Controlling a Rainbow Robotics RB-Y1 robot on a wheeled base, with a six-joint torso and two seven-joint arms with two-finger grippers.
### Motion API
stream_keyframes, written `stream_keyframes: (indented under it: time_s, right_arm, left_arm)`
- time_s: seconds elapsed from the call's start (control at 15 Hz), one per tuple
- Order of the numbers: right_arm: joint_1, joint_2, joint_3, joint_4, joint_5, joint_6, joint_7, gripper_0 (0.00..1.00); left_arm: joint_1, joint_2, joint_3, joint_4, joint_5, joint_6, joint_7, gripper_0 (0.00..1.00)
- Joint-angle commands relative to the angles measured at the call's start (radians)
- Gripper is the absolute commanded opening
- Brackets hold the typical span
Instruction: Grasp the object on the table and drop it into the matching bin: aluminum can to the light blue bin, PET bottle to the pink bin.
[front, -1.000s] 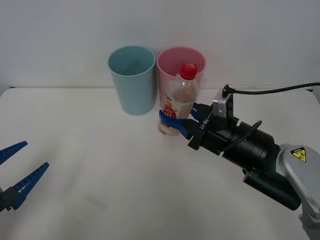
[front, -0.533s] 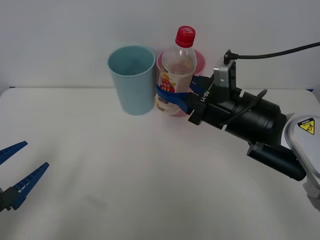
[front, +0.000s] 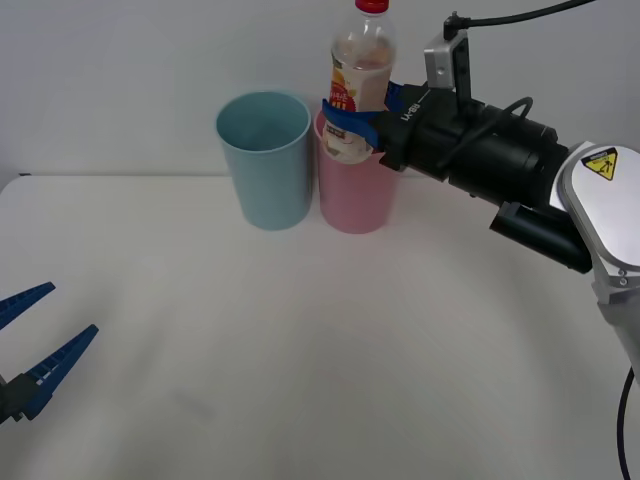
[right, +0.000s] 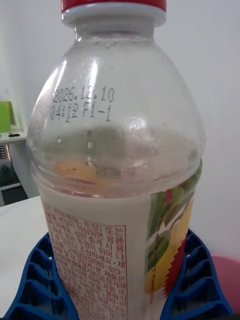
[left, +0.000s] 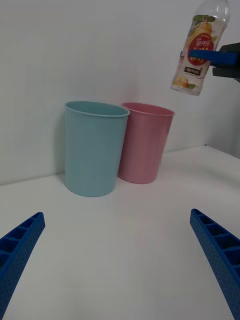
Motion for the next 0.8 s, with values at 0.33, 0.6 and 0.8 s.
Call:
stream_keyframes:
  time_s: [0.33,0.6,0.8]
  right_arm:
    - [-0.215,0.061,-0.068,0.304,0.126,0.001,0.004,0.00]
    - [-0.291,0.086,-0.086,0.456,0.149,0.037,0.019,0.00]
    - [-0.339,0.106,-0.086,0.554,0.158,0.076,0.033,0.00]
  left_arm:
    - [0.000,0.000,0.000,0.000,0.000,0.000,0.000,1.00]
    - [0.000,0.000,0.000,0.000,0.000,0.000,0.000,1.00]
    - [0.000,0.000,0.000,0.000,0.000,0.000,0.000,1.00]
